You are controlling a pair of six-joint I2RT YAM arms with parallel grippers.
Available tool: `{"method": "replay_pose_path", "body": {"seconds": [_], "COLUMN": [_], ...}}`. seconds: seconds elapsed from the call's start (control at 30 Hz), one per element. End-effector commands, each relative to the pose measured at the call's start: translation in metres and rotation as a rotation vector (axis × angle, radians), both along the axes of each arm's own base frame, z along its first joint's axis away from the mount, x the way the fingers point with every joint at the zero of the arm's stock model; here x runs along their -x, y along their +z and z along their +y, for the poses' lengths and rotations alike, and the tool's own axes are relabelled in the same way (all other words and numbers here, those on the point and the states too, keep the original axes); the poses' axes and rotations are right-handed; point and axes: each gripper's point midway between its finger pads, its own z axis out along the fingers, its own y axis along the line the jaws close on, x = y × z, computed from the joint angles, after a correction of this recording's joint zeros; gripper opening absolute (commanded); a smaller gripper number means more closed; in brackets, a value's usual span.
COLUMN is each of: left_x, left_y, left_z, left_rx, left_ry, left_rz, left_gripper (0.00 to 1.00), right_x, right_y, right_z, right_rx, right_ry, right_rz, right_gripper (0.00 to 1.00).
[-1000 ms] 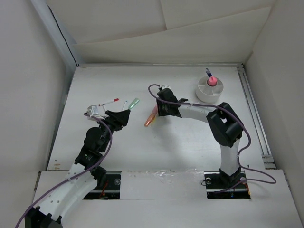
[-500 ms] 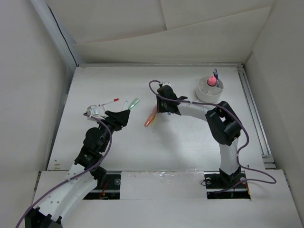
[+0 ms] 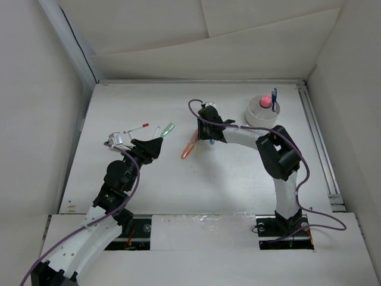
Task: Sort the stationery into containers
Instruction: Grab a piece of stationery with the right arm
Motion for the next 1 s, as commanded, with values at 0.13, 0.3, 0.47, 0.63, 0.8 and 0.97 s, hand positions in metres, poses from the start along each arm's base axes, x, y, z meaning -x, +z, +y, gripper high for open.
{"method": "replay_pose_path", "body": {"seconds": [0.13, 0.3, 0.47, 0.63, 0.8, 0.97], "left_x": [0.0, 0.0, 0.002, 0.003, 0.003, 0.003], "left_y": [0.012, 0.012, 0.014, 0.014, 0.014, 0.014], "left_z": [0.0, 0.0, 0.001, 0.001, 0.001, 0.001], "left_rx": [0.021, 0.021, 0.026, 0.026, 0.026, 0.026], "left_ry": [-0.003, -0.003, -0.003, -0.003, -0.003, -0.003], "left_rz": [-0.038, -0.038, -0.046, -0.046, -0.046, -0.046], "left_gripper": [0.59, 0.59, 0.59, 0.59, 0.59, 0.59], "right_x": [-0.021, -0.03, -0.03, -0.029, -0.032, -0.034], "right_y": [0.008, 0.01, 0.005, -0.001, 0.002, 0.01], "right_z": [0.012, 0.011, 0.007, -0.003, -0.005, -0.001], "right_rx": [-0.027, 0.004, 0.039, 0.103, 0.138, 0.137], "right_ry": [-0.003, -0.009, -0.015, -0.016, -0.002, 0.02], "right_rz": [-0.028, -0.041, -0.026, -0.018, -0.02, -0.026], "right_gripper": [0.37, 0.32, 0.32, 0.3, 0.17, 0.02]}}
